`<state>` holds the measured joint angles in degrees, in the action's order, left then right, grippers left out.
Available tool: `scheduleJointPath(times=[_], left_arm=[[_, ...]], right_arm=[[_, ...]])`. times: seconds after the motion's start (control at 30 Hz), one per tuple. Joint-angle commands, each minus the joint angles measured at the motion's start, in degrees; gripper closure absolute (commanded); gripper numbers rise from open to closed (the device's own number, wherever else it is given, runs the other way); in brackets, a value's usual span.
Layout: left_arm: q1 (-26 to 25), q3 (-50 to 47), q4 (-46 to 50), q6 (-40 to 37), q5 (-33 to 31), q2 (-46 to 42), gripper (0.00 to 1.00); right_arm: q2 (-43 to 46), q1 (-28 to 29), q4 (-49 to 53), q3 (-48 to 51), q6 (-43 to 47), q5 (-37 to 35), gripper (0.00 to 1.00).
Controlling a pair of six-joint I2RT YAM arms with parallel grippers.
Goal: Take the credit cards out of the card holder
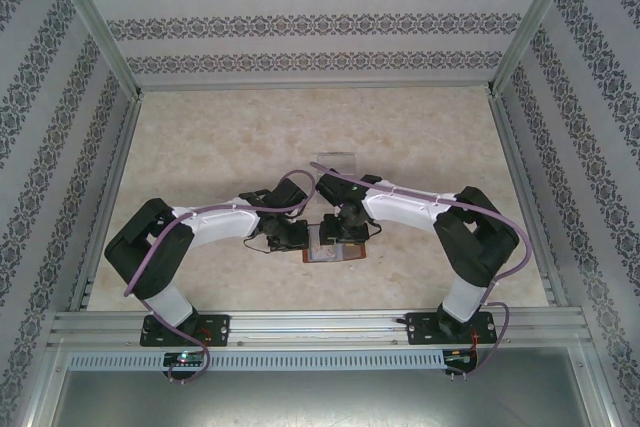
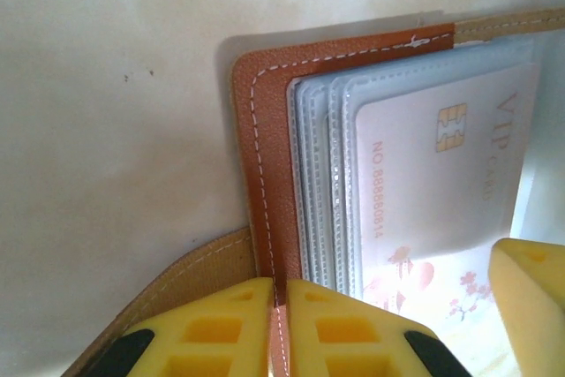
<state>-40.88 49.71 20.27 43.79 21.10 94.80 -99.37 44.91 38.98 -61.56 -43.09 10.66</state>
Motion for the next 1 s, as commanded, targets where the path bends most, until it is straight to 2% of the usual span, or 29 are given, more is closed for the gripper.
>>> scheduleJointPath(times=[0.0, 0.4, 0.97], left_arm=[[-0.73, 0.29, 0.18, -0.31, 0.79, 1.08, 0.87], [-0.71, 0.62, 0.03, -0.32, 0.91, 1.44, 0.86], [-0.71, 1.25, 0.56, -0.39, 1.02, 1.96, 0.86]], right_arm=[[2.49, 0.38, 2.32, -1.08, 0.93, -2.54, 0.48], [4.89, -0.59, 2.98, 0.69, 1.17, -3.23, 0.61], [7.26, -2.48, 3.21, 4.26, 2.08, -4.15, 0.70]])
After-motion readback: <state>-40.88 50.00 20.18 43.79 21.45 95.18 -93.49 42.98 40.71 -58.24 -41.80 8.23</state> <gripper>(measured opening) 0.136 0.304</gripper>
